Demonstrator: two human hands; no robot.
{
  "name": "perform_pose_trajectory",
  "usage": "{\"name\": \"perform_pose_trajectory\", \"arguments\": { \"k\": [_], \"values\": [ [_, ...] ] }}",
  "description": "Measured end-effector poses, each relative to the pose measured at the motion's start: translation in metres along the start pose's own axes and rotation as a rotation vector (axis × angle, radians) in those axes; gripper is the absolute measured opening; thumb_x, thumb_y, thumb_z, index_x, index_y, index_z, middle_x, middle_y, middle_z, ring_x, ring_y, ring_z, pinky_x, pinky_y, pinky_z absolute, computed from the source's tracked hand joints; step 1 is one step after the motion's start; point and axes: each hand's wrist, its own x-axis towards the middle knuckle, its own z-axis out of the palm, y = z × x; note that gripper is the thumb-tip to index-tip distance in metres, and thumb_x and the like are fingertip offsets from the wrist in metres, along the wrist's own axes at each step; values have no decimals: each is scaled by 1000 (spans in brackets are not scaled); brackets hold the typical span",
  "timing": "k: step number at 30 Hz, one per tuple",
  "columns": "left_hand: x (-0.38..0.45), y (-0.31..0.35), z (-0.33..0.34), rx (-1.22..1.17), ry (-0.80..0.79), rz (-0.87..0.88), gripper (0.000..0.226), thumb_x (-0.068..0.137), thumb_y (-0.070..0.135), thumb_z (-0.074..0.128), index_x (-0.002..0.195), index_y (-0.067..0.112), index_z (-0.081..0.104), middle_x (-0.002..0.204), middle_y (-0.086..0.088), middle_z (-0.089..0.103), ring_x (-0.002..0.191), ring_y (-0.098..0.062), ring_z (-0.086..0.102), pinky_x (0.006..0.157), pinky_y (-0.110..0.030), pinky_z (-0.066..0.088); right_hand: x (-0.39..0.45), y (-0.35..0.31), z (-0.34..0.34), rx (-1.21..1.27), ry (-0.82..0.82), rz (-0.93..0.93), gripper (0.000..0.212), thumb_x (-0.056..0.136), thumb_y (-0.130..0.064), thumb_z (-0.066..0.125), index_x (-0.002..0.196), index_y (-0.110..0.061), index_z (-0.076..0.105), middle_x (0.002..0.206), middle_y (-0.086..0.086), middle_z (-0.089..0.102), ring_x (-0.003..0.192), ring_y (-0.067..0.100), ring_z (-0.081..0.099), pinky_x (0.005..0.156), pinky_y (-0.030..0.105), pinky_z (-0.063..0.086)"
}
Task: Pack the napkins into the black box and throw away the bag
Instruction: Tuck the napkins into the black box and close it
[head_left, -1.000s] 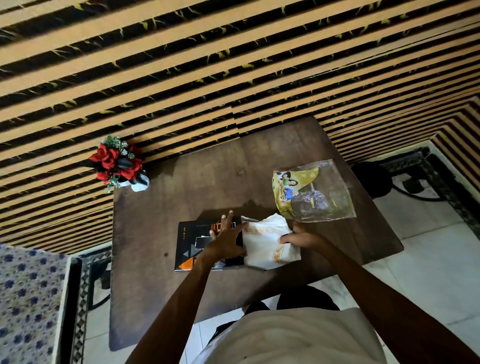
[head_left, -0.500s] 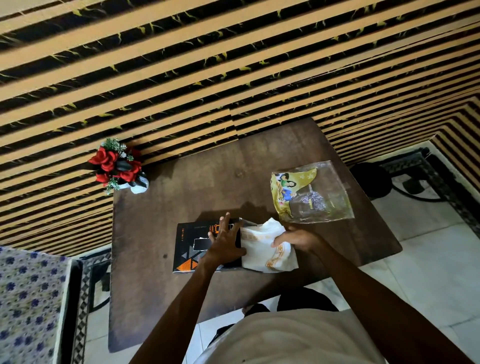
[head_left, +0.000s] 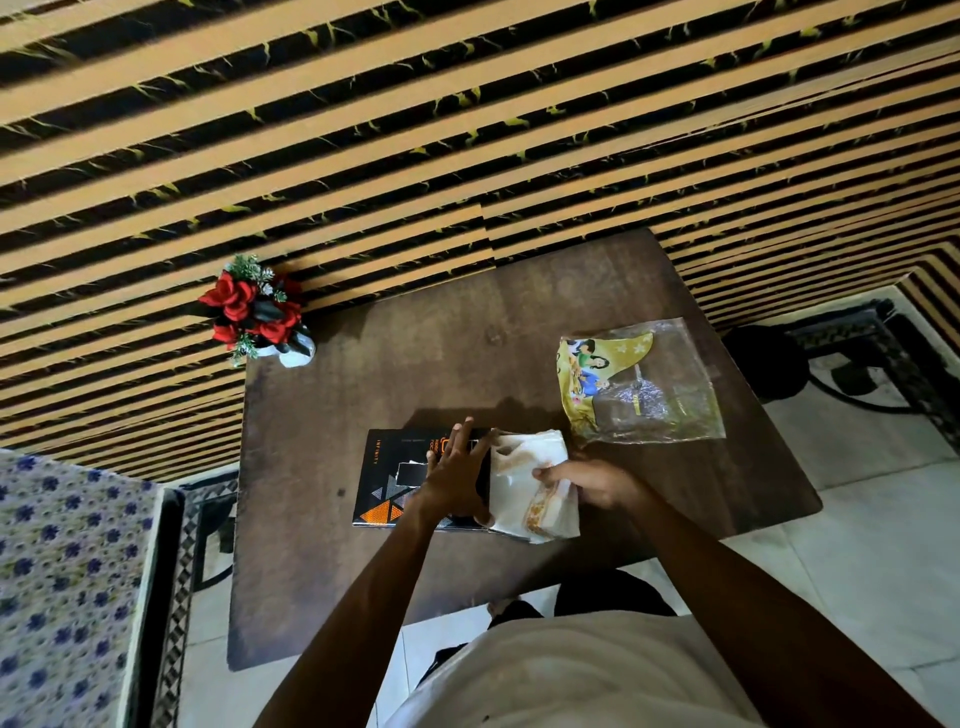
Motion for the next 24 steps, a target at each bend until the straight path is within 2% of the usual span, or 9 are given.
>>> {"name": "perform_pose_trajectory", "arguments": {
  "k": [2, 3, 6, 7, 10, 15, 19, 21, 24],
  "values": [
    [-2, -1, 1, 5, 27, -1, 125, 58, 38, 89, 154, 24, 11, 163, -13, -2, 150, -38, 2, 116, -65, 18, -6, -2, 7, 30, -91, 27, 19, 88, -21, 64, 102, -7, 65, 85, 6, 76, 78, 18, 73, 88, 36, 55],
    [-3, -3, 0, -15, 46, -10, 126, 57, 38, 89, 154, 24, 11, 163, -14, -1, 150, -38, 6, 116, -63, 20, -3, -1, 8, 51, -80, 20, 18, 92, -23, 58, 99, -8, 64, 85, 5, 75, 74, 16, 71, 84, 34, 55],
    [-8, -6, -1, -138, 129, -27, 123, 58, 38, 89, 154, 26, 13, 163, -12, 4, 148, -37, 14, 114, -61, 23, 4, 2, 8, 171, 24, -29, 28, 93, -24, 56, 114, -6, 60, 114, 16, 64, 82, 19, 63, 77, 32, 50],
    [-11, -8, 0, -154, 147, -19, 122, 58, 39, 89, 154, 27, 14, 163, -10, 4, 149, -36, 14, 114, -60, 23, 11, 6, 4, 208, 37, -47, 27, 91, -26, 58, 113, -9, 61, 119, 16, 63, 86, 21, 63, 81, 33, 50],
    [-16, -17, 6, -104, 165, 23, 120, 59, 43, 87, 153, 31, 15, 163, -7, 3, 149, -32, 14, 115, -58, 24, 13, 9, 6, 229, 22, -39, 25, 82, -32, 67, 99, -14, 67, 115, 17, 68, 93, 28, 66, 86, 36, 50],
    [-13, -18, 9, -85, 152, 12, 117, 62, 40, 86, 153, 32, 13, 164, -9, 0, 151, -33, 7, 117, -56, 19, 10, 2, 29, 132, -13, -82, 35, 88, -21, 63, 120, -6, 61, 111, 18, 64, 98, 29, 62, 80, 31, 49],
    [-15, -25, 8, 62, 126, 69, 124, 62, 44, 86, 155, 26, 6, 164, -9, 0, 152, -32, 2, 120, -54, 11, 9, -6, 30, 113, -88, -12, 12, 90, -10, 58, 99, -6, 64, 96, 14, 66, 85, 24, 63, 80, 34, 51],
    [-16, -31, 6, 173, 121, 54, 132, 57, 51, 86, 155, 23, 2, 165, -7, -1, 152, -30, 0, 120, -55, 7, 9, -1, 21, -20, -66, 42, 22, 87, -9, 61, 109, -4, 62, 94, 12, 67, 86, 25, 65, 87, 42, 52],
    [-17, -42, 6, 256, 103, 29, 143, 50, 58, 85, 155, 22, -5, 165, -5, -5, 152, -31, -4, 118, -58, 1, 13, 11, 12, -114, -52, 51, 42, 84, -4, 64, 123, -8, 51, 113, 17, 67, 107, 33, 64, 98, 55, 47]
  ]
}}
